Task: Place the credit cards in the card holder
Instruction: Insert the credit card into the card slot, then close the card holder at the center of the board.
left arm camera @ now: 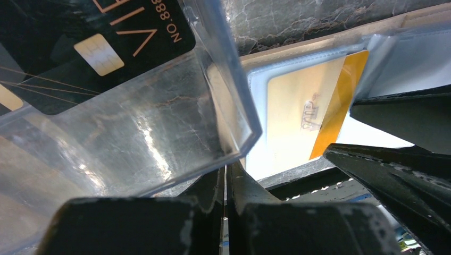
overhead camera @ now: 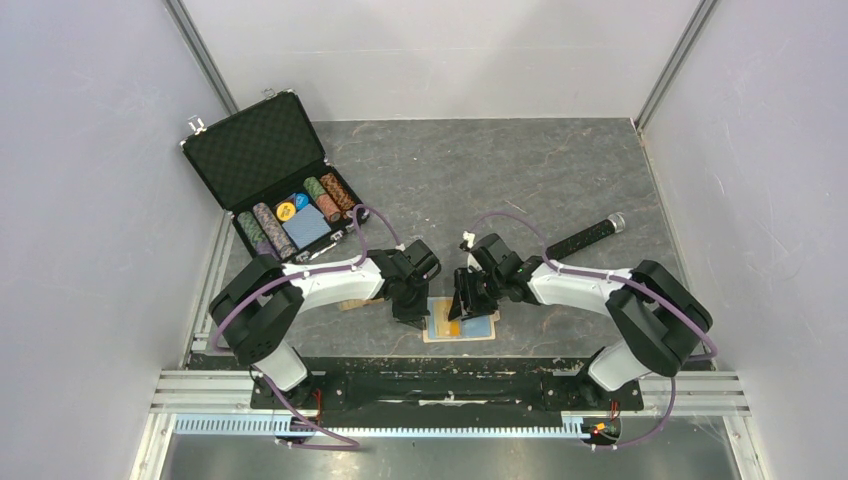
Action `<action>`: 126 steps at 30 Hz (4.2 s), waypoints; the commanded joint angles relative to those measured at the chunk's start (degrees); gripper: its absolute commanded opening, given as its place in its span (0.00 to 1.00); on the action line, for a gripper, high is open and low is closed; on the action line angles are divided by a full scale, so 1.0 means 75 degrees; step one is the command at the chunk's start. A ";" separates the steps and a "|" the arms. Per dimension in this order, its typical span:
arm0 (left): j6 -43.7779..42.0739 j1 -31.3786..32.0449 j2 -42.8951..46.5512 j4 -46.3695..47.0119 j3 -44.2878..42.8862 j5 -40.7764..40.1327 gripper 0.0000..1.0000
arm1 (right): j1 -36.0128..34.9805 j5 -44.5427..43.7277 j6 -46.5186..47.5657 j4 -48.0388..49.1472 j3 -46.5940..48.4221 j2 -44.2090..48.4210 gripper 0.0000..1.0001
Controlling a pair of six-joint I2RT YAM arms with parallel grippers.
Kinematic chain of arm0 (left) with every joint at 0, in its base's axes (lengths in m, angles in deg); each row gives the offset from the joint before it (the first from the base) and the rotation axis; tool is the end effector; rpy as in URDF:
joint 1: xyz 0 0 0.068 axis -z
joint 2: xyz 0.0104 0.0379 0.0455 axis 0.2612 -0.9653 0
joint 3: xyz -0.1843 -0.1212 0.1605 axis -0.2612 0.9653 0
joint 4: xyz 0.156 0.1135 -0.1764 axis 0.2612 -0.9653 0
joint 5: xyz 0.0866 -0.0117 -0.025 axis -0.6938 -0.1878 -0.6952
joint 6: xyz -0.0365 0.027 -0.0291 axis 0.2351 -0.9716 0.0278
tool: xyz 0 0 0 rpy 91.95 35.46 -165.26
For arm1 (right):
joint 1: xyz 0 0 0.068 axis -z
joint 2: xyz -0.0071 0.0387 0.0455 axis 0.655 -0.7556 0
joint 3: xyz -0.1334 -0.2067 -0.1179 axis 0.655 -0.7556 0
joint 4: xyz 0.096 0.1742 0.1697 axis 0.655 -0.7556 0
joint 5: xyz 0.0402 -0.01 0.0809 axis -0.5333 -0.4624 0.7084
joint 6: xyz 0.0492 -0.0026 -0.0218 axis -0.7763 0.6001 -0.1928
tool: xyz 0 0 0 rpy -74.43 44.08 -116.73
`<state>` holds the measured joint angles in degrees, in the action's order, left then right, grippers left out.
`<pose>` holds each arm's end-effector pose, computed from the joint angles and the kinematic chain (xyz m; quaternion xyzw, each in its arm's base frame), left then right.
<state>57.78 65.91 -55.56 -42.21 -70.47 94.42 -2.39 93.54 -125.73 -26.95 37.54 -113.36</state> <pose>0.1769 -0.2233 0.1483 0.0220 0.9875 -0.1481 0.0496 0.1904 0.1957 0.1467 -0.0978 0.9433 0.2997 0.1039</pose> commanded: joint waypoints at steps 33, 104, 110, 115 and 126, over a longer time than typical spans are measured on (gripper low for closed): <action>0.0533 -0.0303 0.1063 0.0250 0.0295 0.0144 0.50 | -0.0542 -0.1120 0.1112 -0.1755 0.1664 0.0185 0.41; 0.2642 -0.0114 0.1281 0.3089 0.2120 -0.0518 0.74 | 0.0936 -0.0055 0.1279 -0.1259 -0.1574 0.1097 0.04; 0.2515 -0.0066 0.0758 0.3570 0.1803 -0.0346 0.70 | 0.0936 -0.0217 0.1401 -0.1363 -0.1250 0.0857 0.04; 0.2475 -0.0036 0.1211 0.3535 0.1794 -0.0333 0.63 | 0.0942 -0.0458 0.1583 -0.1641 -0.0819 0.0704 0.05; 0.2261 -0.0030 0.1740 0.3968 0.1649 0.0048 0.61 | 0.0940 -0.0637 0.1781 -0.1855 -0.0421 0.0447 0.05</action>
<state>76.29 65.16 -42.92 -17.57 -56.81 92.63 5.09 92.15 -114.61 -35.96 34.44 -108.09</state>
